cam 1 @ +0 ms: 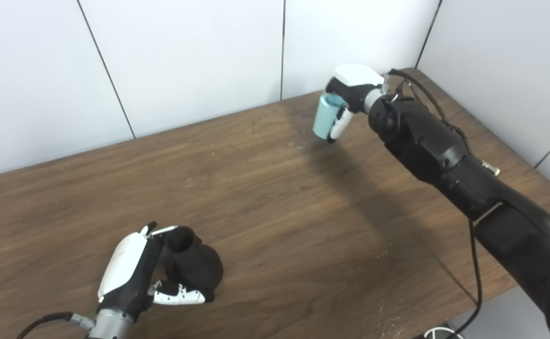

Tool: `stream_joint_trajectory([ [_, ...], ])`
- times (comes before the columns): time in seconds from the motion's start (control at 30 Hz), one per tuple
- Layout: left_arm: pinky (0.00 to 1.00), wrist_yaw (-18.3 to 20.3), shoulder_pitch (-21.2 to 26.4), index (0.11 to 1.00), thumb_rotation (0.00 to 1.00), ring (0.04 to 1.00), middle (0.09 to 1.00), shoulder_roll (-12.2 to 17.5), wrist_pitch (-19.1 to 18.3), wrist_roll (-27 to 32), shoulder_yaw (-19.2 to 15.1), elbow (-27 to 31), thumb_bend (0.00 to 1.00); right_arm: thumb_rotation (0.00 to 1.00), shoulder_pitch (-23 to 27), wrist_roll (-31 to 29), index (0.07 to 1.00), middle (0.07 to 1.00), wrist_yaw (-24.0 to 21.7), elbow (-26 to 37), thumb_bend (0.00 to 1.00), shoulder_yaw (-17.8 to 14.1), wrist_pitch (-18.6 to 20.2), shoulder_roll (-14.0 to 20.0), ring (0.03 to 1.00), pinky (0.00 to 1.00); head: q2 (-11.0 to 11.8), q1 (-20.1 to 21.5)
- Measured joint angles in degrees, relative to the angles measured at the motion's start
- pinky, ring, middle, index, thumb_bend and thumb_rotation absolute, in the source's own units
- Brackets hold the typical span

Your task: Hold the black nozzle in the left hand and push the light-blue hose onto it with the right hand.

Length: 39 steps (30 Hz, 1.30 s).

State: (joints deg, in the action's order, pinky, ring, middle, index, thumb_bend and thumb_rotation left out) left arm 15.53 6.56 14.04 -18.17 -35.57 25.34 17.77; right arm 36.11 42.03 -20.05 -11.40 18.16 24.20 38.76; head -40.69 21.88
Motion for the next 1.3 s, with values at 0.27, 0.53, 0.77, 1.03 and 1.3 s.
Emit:
stream_joint_trajectory([
  [0.27, 1.00, 0.0, -0.2, 0.454, 0.00, 0.697, 0.537, -1.0, -0.5, -1.8, 0.4, 0.0, 0.52, 0.00, -1.6, 0.1, 0.473, 0.487, -3.8, 10.8, 0.50, -0.5, -0.1, 0.2, 0.435, 0.35, 0.1, -6.2],
  [0.53, 1.00, -0.8, -0.6, 0.456, 0.00, 0.698, 0.532, -3.1, -1.8, -3.5, 0.9, 0.0, 0.52, 0.00, -2.4, 0.2, 0.474, 0.501, -7.1, 21.6, 0.50, -0.9, -0.3, -0.1, 0.434, 0.33, 0.0, -12.0],
  [0.77, 1.00, -1.2, -0.7, 0.455, 0.00, 0.702, 0.533, -4.9, -2.7, -5.1, 1.7, -0.3, 0.52, 0.00, -2.5, -0.2, 0.466, 0.498, -9.5, 27.3, 0.50, -0.9, -2.5, -2.4, 0.426, 0.36, -0.1, -15.9],
  [1.03, 1.00, -1.6, -0.7, 0.454, 0.00, 0.700, 0.533, -6.6, -3.8, -6.8, 2.6, -0.7, 0.52, 0.00, -2.0, -1.7, 0.471, 0.499, -13.6, 33.1, 0.50, -1.0, -3.7, -4.2, 0.437, 0.48, -0.6, -21.2],
  [1.3, 1.00, -1.6, -0.3, 0.456, 0.00, 0.704, 0.530, -7.7, -4.5, -7.6, 3.2, -1.2, 0.52, 0.00, -1.4, -3.2, 0.480, 0.493, -16.9, 37.4, 0.52, -1.2, -4.6, -5.8, 0.426, 0.78, -1.5, -24.0],
])
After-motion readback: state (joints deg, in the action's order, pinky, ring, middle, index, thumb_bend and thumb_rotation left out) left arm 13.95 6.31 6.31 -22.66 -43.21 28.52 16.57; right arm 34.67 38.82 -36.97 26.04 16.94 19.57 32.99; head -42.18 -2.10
